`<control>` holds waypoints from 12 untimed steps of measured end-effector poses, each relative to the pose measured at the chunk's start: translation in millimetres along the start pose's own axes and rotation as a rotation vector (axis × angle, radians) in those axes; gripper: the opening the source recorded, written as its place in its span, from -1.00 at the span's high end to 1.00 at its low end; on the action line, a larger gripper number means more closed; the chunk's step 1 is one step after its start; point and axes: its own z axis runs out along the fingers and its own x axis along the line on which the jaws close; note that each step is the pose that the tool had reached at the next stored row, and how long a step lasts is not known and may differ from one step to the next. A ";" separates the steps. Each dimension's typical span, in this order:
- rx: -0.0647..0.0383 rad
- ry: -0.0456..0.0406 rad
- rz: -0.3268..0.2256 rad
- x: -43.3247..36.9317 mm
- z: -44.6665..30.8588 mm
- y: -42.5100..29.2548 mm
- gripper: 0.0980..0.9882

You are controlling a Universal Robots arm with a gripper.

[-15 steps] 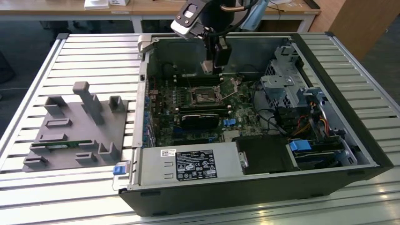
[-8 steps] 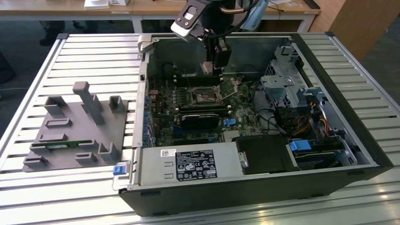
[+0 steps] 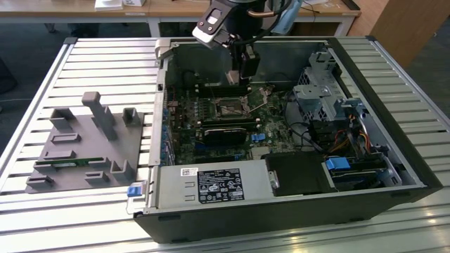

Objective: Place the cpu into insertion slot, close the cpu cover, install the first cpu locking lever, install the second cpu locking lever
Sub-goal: 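Place the cpu into insertion slot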

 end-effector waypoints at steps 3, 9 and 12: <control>0.000 0.0000 0.000 0.0 1.1 -0.1 0.01; 0.000 0.0000 0.000 0.0 4.3 -0.4 0.01; 0.000 0.0000 0.000 0.0 6.0 -0.5 0.01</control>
